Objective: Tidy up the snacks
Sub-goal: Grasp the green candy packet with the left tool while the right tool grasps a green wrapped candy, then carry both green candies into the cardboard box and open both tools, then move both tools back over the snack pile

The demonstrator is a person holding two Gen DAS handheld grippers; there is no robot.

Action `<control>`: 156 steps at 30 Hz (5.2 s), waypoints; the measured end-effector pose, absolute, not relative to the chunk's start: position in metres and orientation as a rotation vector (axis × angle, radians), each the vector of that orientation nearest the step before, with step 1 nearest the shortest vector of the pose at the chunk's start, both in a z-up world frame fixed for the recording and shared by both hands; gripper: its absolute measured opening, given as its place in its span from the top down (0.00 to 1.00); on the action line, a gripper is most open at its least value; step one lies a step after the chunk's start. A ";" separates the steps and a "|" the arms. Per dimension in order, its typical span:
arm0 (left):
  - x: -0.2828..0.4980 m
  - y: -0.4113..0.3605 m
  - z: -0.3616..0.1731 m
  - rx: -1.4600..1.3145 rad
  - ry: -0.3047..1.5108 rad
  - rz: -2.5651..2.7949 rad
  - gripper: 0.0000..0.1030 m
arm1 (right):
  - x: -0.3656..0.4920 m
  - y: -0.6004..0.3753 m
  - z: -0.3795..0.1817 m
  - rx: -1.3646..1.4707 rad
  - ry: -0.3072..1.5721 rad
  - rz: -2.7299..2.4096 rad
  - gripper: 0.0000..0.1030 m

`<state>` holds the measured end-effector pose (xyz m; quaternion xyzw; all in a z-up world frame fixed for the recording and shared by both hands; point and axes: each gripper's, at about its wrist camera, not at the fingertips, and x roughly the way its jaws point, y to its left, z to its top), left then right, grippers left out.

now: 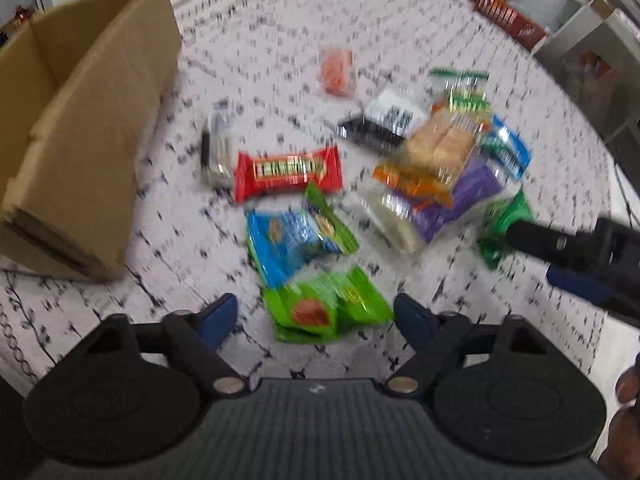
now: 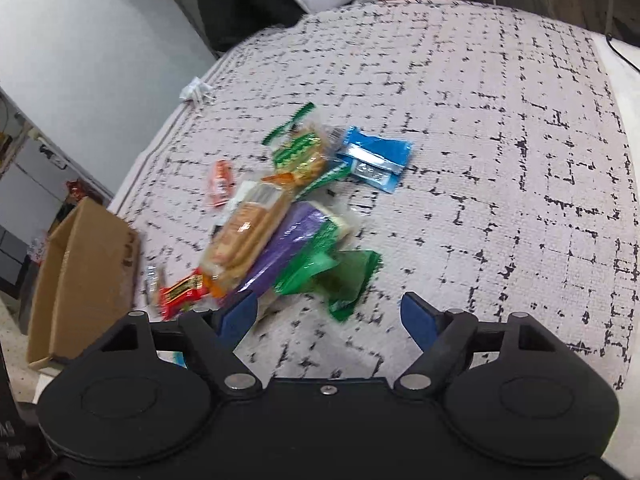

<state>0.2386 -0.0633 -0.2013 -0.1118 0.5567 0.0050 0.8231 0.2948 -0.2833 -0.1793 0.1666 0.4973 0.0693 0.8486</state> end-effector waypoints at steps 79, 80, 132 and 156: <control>0.158 0.081 -0.060 -0.327 0.793 0.207 0.45 | 0.241 -0.144 -0.083 0.171 0.761 0.430 0.68; 0.158 0.085 -0.061 -0.332 0.794 0.208 0.45 | 0.242 -0.140 -0.083 0.169 0.762 0.432 0.68; 0.184 0.195 -0.108 -0.537 0.859 0.203 0.32 | 0.256 -0.014 -0.101 0.098 0.853 0.540 0.62; 0.164 0.153 -0.076 -0.445 0.884 0.239 0.13 | 0.236 -0.092 -0.067 0.135 0.829 0.449 0.43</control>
